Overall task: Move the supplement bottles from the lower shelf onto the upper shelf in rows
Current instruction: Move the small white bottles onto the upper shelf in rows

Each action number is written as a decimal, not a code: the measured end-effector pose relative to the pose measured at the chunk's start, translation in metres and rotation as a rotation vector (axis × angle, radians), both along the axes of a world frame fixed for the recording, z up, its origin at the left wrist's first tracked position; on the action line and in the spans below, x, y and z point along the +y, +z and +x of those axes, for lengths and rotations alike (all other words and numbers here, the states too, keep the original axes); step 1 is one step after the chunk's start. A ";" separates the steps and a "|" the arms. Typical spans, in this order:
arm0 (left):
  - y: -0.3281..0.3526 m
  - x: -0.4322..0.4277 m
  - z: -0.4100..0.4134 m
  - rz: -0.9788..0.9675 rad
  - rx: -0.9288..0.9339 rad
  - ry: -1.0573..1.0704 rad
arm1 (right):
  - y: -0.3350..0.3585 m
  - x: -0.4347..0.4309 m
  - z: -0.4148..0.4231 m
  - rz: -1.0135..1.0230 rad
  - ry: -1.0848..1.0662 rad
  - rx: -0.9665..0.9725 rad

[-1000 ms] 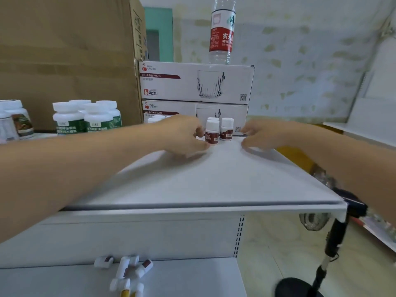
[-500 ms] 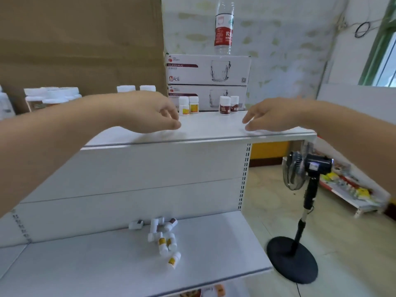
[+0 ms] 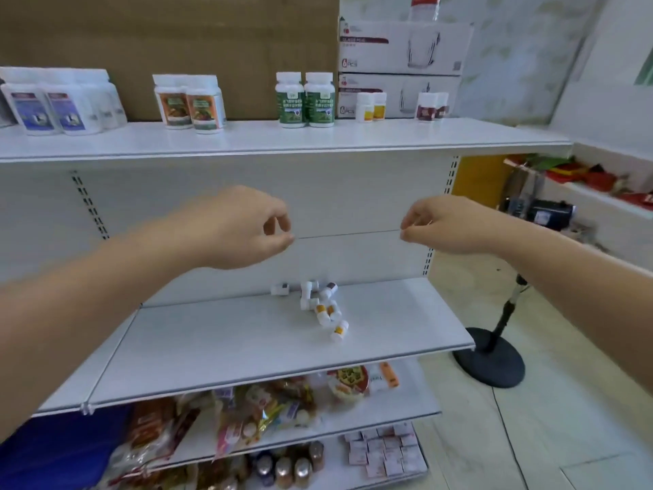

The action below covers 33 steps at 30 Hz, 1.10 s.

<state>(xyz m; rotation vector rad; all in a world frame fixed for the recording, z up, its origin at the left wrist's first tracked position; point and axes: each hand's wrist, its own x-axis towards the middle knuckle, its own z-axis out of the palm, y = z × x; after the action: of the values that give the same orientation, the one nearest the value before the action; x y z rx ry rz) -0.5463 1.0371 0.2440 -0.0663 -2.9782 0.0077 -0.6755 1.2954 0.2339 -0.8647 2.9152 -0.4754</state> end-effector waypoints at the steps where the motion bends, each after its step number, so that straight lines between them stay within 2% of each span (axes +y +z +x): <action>1: -0.014 -0.007 -0.002 -0.008 -0.022 0.018 | -0.013 -0.005 0.000 0.004 0.005 -0.015; 4: -0.058 -0.032 -0.014 0.005 -0.074 0.073 | -0.052 -0.021 -0.012 0.024 0.028 -0.057; 9: -0.147 -0.062 -0.049 0.128 -0.006 0.111 | -0.116 -0.057 -0.056 -0.031 0.162 -0.189; 17: -0.294 -0.122 -0.141 0.319 -0.127 0.255 | -0.270 -0.147 -0.142 -0.029 0.225 -0.301; 20: -0.340 -0.145 -0.174 0.374 -0.126 0.308 | -0.317 -0.177 -0.169 0.038 0.221 -0.233; 24: -0.377 -0.168 -0.219 0.323 -0.103 0.325 | -0.354 -0.205 -0.194 0.092 0.211 -0.074; 27: -0.392 -0.174 -0.248 0.308 -0.127 0.352 | -0.368 -0.220 -0.197 0.211 0.241 0.075; 30: -0.401 -0.168 -0.263 0.150 -0.139 0.381 | -0.379 -0.231 -0.198 0.296 0.258 0.210; 32: -0.407 -0.163 -0.267 0.142 -0.077 0.406 | -0.377 -0.235 -0.199 0.198 0.232 0.181; 33: -0.410 -0.162 -0.266 0.210 -0.056 0.419 | -0.371 -0.234 -0.197 0.076 0.196 0.112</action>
<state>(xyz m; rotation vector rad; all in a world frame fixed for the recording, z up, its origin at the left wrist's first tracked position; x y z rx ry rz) -0.8127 0.8750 -0.1661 0.5880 -2.9661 -0.2580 -0.8725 1.0609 -0.1374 -1.1862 2.8831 -0.3082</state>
